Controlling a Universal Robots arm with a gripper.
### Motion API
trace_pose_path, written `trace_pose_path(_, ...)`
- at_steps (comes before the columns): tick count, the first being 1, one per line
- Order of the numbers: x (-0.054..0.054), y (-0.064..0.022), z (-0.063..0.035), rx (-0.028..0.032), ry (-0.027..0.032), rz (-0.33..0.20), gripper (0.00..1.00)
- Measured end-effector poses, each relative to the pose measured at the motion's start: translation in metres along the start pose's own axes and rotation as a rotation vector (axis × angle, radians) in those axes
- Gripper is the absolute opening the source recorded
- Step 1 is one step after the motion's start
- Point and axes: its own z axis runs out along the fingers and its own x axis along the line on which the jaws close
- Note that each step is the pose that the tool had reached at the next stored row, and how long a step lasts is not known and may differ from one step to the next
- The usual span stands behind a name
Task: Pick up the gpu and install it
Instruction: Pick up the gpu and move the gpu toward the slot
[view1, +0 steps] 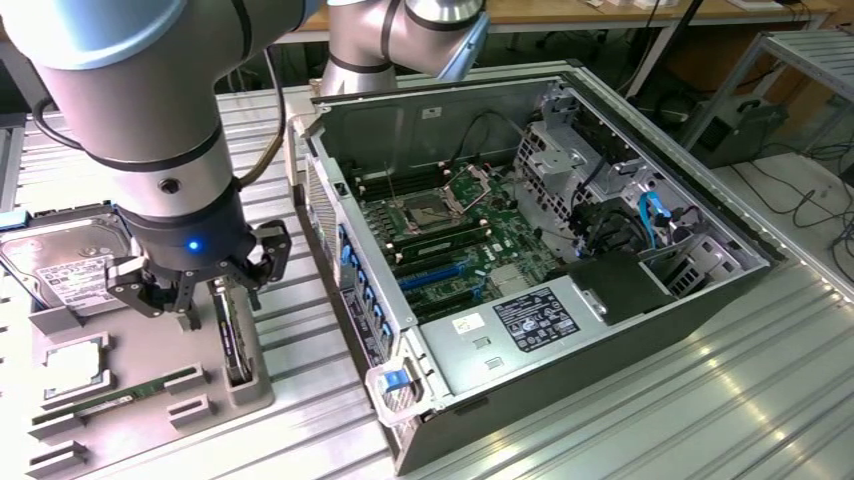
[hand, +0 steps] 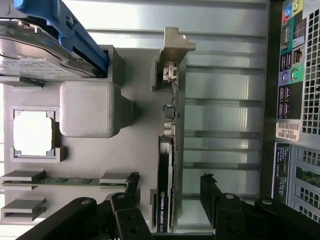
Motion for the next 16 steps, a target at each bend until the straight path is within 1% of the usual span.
trace_pose_path(11,0.004,0.0028,0.005,0.0005,0.0002,0.0,0.6)
trace_pose_path(13,0.004,0.0037,0.0072,0.0018,0.0001,0.0,0.6)
trace_pose_path(14,0.004,0.0044,0.0089,0.0036,0.0003,0.0,0.6)
trace_pose_path(15,0.004,0.0055,0.0152,0.0088,0.0004,0.002,0.6)
trace_pose_path(16,0.004,0.0086,0.0316,0.0112,0.0003,0.005,0.6)
